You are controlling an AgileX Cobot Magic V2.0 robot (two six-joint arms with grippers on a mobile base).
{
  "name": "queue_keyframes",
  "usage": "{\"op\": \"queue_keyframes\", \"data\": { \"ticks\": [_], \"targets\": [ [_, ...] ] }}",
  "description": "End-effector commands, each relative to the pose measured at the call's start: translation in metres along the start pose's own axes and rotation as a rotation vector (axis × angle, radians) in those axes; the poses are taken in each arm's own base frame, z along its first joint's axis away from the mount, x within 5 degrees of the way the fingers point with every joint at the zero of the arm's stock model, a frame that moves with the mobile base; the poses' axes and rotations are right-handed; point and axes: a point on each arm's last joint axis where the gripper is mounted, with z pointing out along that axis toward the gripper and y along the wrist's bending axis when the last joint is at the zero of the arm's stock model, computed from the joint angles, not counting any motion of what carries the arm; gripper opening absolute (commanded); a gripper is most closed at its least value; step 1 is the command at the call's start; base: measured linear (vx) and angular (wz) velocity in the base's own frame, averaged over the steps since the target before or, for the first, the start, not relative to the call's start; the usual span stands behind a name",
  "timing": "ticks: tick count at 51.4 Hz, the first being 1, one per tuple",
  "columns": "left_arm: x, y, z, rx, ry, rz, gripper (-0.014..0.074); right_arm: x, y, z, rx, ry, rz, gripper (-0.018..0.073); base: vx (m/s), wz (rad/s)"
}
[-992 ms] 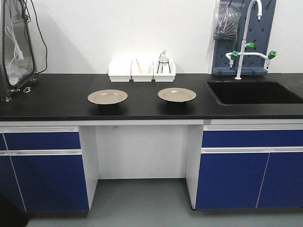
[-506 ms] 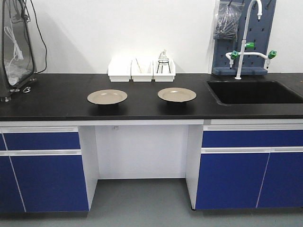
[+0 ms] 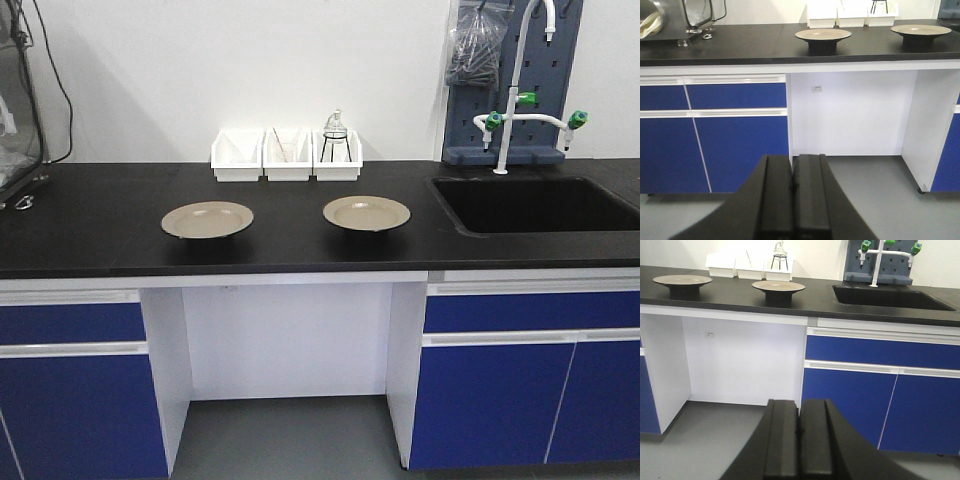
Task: Arrange circular plates on left workspace
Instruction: 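Drive the base forward up to the counter with the two beige plates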
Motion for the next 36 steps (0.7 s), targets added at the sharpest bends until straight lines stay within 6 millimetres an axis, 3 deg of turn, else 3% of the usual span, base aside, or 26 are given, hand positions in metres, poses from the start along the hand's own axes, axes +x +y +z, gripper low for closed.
{"op": "queue_keyframes", "data": {
  "ticks": [1, 36],
  "targets": [
    [-0.0023, -0.0001, 0.0001, 0.001, -0.085, -0.009, 0.0, -0.0007, -0.0001, 0.0002, 0.009, -0.072, -0.01, -0.0005, 0.3, -0.05],
    [-0.0023, -0.0001, 0.0001, 0.001, -0.085, -0.009, 0.0, -0.0007, -0.0001, 0.0002, 0.009, -0.072, -0.01, -0.0005, 0.44, 0.06]
  ]
}}
